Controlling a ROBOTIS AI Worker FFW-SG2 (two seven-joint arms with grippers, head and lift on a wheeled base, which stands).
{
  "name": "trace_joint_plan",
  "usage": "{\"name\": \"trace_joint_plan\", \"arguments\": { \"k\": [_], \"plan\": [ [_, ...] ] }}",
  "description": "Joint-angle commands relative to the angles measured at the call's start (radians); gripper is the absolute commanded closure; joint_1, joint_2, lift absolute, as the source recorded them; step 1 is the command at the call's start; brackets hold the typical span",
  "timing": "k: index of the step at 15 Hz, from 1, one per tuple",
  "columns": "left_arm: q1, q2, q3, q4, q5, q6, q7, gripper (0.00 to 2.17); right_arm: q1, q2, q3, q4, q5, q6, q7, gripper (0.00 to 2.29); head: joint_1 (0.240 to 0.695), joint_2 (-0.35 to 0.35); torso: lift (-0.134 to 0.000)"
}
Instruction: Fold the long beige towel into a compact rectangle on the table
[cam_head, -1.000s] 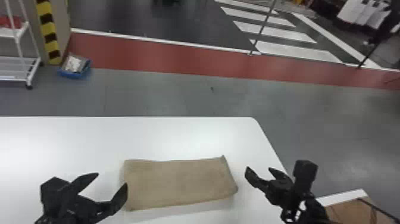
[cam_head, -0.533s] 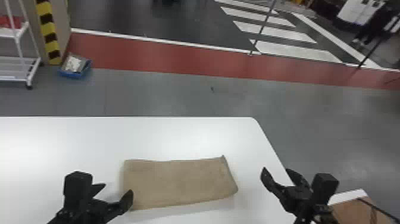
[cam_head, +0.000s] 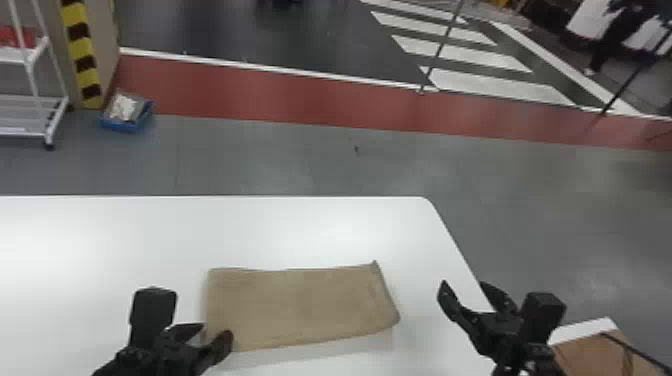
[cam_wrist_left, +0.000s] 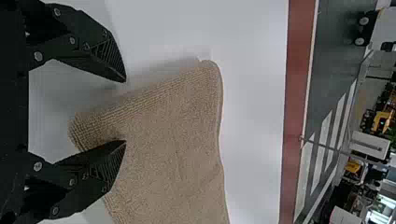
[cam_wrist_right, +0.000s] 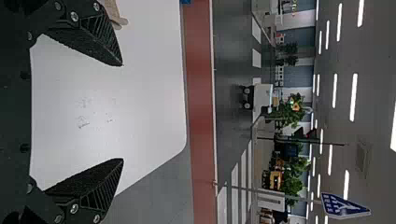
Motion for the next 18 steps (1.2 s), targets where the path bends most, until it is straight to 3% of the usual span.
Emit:
{"name": "trace_joint_plan", "arguments": {
  "k": [1, 2, 3, 7, 12, 16, 17, 18],
  "plan": [
    [0.000, -0.001, 0.000, -0.017, -0.003, 0.030, 0.002, 0.87, -0.001, 0.001, 0.000, -0.001, 0.000, -0.006, 0.000, 0.17, 0.695, -0.350, 0.000],
    [0.003, 0.001, 0.005, -0.028, -0.003, 0.039, 0.005, 1.06, -0.001, 0.001, 0.002, -0.002, 0.000, -0.006, 0.000, 0.17, 0.695, -0.350, 0.000],
    [0.010, 0.004, 0.011, -0.045, -0.003, 0.042, 0.005, 1.09, -0.001, 0.001, 0.003, -0.002, 0.000, -0.012, 0.000, 0.17, 0.695, -0.350, 0.000],
    [0.072, 0.015, 0.055, -0.169, -0.009, 0.097, 0.011, 1.09, 0.001, 0.002, 0.012, -0.012, 0.000, -0.009, -0.001, 0.17, 0.695, -0.350, 0.000],
    [0.165, 0.027, 0.173, -0.304, -0.043, 0.199, 0.011, 1.09, 0.001, 0.011, 0.032, -0.041, 0.010, 0.015, -0.005, 0.17, 0.695, -0.350, 0.000],
    [0.217, 0.065, 0.212, -0.366, -0.052, 0.199, 0.037, 1.09, 0.008, 0.019, 0.043, -0.053, 0.016, 0.015, -0.005, 0.17, 0.695, -0.350, 0.000],
    [0.233, 0.073, 0.222, -0.381, -0.052, 0.199, 0.037, 1.06, 0.013, 0.022, 0.045, -0.058, 0.016, 0.015, -0.005, 0.17, 0.695, -0.350, 0.000],
    [0.251, 0.073, 0.227, -0.403, -0.052, 0.195, 0.034, 0.63, 0.021, 0.027, 0.046, -0.070, 0.014, 0.019, -0.005, 0.17, 0.695, -0.350, 0.000]
  ]
}}
